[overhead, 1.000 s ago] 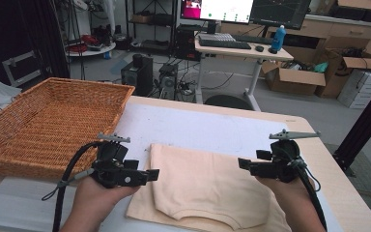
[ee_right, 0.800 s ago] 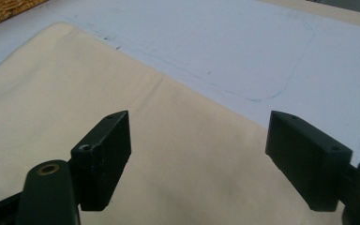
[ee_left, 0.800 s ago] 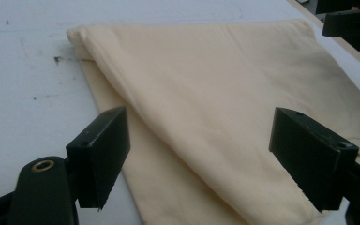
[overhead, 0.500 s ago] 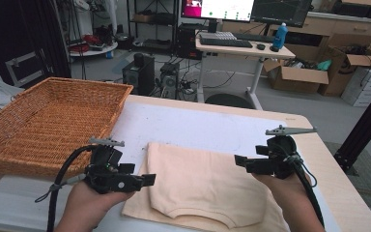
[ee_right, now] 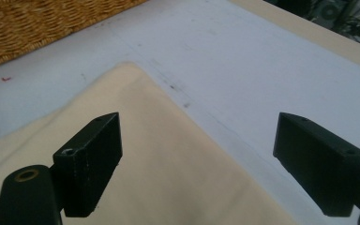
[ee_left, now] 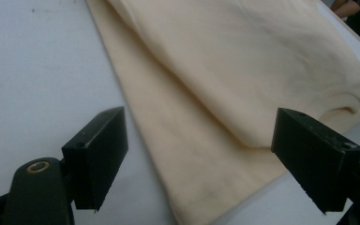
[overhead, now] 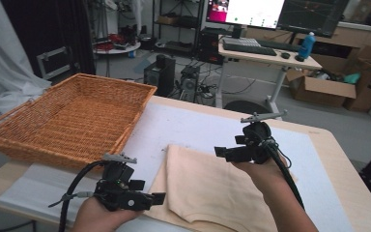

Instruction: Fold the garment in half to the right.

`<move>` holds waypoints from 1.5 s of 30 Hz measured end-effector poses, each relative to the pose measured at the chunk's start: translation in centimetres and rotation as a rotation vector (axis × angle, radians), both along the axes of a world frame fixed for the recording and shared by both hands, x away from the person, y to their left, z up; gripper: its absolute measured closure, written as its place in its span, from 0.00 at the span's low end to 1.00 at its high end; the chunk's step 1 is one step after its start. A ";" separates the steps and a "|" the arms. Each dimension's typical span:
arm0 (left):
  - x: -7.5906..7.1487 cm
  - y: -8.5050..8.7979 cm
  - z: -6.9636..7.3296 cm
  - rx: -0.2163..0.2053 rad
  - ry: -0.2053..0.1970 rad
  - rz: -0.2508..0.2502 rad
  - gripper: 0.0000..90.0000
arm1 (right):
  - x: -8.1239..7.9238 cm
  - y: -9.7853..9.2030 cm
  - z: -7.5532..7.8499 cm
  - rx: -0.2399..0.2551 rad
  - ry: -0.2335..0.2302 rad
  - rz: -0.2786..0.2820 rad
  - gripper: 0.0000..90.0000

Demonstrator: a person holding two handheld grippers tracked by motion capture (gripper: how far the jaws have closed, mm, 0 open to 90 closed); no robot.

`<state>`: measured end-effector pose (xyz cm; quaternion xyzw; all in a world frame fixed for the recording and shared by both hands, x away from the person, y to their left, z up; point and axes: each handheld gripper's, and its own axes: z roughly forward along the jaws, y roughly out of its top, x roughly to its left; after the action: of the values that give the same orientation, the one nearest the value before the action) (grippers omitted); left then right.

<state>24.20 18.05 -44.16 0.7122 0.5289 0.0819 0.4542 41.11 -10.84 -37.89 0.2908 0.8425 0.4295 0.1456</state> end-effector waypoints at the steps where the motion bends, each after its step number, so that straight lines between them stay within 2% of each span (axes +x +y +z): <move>1: -0.2 0.0 -0.2 -0.003 0.002 0.003 0.22 | 0.2 0.7 0.0 0.000 0.005 0.009 0.17; 4: -0.7 0.0 -0.8 -0.004 0.011 0.007 0.22 | 0.9 3.5 -0.2 -0.009 0.016 0.048 0.17; 7: -1.4 0.0 -1.4 -0.018 -0.024 0.023 0.22 | 1.5 6.1 -0.7 -0.021 0.029 0.086 0.18; 10: -1.7 0.1 -1.4 -0.024 -0.023 0.033 0.24 | 2.2 8.4 -1.5 -0.045 0.053 0.111 0.18; 11: -1.9 0.0 -1.4 -0.017 -0.022 0.033 0.28 | 2.4 9.0 -1.8 -0.053 0.056 0.117 0.18; 14: -2.5 -0.2 -1.6 -0.005 -0.026 0.024 0.52 | 3.1 10.7 -2.8 -0.070 0.073 0.132 0.22; 18: -2.8 -0.2 -1.8 0.039 -0.047 0.025 0.77 | 4.0 12.6 -4.3 -0.102 0.100 0.150 0.30; 22: -2.8 0.0 -2.0 0.017 -0.038 0.003 0.94 | 4.8 13.9 -5.2 -0.123 0.125 0.158 0.35; 23: -2.8 0.0 -2.0 0.017 -0.042 0.001 0.95 | 4.9 14.2 -5.4 -0.129 0.131 0.166 0.40; 25: -2.8 0.2 -2.0 0.010 -0.039 -0.010 0.96 | 4.8 14.6 -5.7 -0.156 0.143 0.184 0.56; 26: -2.8 0.3 -1.9 0.006 -0.037 -0.018 0.96 | 4.8 14.7 -5.9 -0.169 0.139 0.181 0.60; 28: -2.8 0.8 -1.8 -0.001 -0.038 -0.021 0.96 | 4.7 14.8 -5.8 -0.168 0.130 0.178 0.79; 29: -2.9 1.1 -1.6 -0.010 -0.040 -0.023 0.96 | 4.7 14.8 -5.7 -0.173 0.127 0.184 0.83; 31: -3.0 1.7 -1.2 -0.023 -0.045 -0.024 0.96 | 4.7 14.9 -5.7 -0.175 0.125 0.192 0.86; 33: -3.2 2.1 -0.7 -0.015 -0.052 -0.027 0.96 | 4.6 15.3 -5.5 -0.165 0.117 0.208 0.88; 37: -3.5 2.5 -0.1 -0.027 -0.058 -0.034 0.96 | 4.3 15.9 -4.7 -0.154 0.095 0.227 0.88; 40: -3.5 2.3 0.3 -0.063 -0.063 -0.060 0.96 | 4.0 15.5 -3.8 -0.142 0.078 0.233 0.88; 45: -2.9 0.9 1.6 -0.118 -0.076 -0.151 0.96 | 3.6 13.7 -1.6 -0.108 0.049 0.233 0.88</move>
<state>21.30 18.90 -42.58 0.7185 0.4603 0.0431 0.5197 44.69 2.88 -39.45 0.1933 0.8958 0.3902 0.0894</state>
